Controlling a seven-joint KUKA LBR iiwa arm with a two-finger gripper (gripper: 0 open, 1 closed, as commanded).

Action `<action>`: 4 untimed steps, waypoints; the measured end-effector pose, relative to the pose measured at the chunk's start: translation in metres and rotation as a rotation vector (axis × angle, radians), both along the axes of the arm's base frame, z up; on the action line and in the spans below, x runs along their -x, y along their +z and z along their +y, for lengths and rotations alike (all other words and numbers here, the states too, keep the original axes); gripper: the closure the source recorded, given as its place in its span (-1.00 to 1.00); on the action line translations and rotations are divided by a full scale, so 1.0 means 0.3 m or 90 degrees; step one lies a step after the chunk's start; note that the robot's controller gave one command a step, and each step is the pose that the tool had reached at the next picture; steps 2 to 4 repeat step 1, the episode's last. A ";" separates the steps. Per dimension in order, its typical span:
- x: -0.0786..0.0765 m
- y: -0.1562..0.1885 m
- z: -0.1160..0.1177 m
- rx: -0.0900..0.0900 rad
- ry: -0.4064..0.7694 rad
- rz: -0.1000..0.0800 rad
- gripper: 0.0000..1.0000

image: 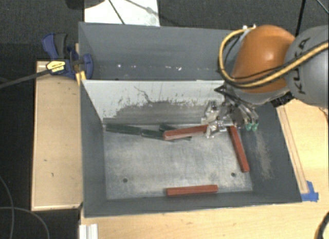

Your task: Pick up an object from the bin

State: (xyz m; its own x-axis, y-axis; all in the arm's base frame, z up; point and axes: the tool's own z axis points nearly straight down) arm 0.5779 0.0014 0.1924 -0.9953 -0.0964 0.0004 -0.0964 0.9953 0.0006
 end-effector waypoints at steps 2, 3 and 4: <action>0.018 0.162 -0.021 0.000 0.013 -0.003 1.00; 0.018 0.162 -0.021 0.000 0.013 -0.003 1.00; 0.018 0.162 -0.021 0.000 0.013 -0.003 1.00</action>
Offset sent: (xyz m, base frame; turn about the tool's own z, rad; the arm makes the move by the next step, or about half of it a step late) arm -0.0226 -0.0267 0.1676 -0.1525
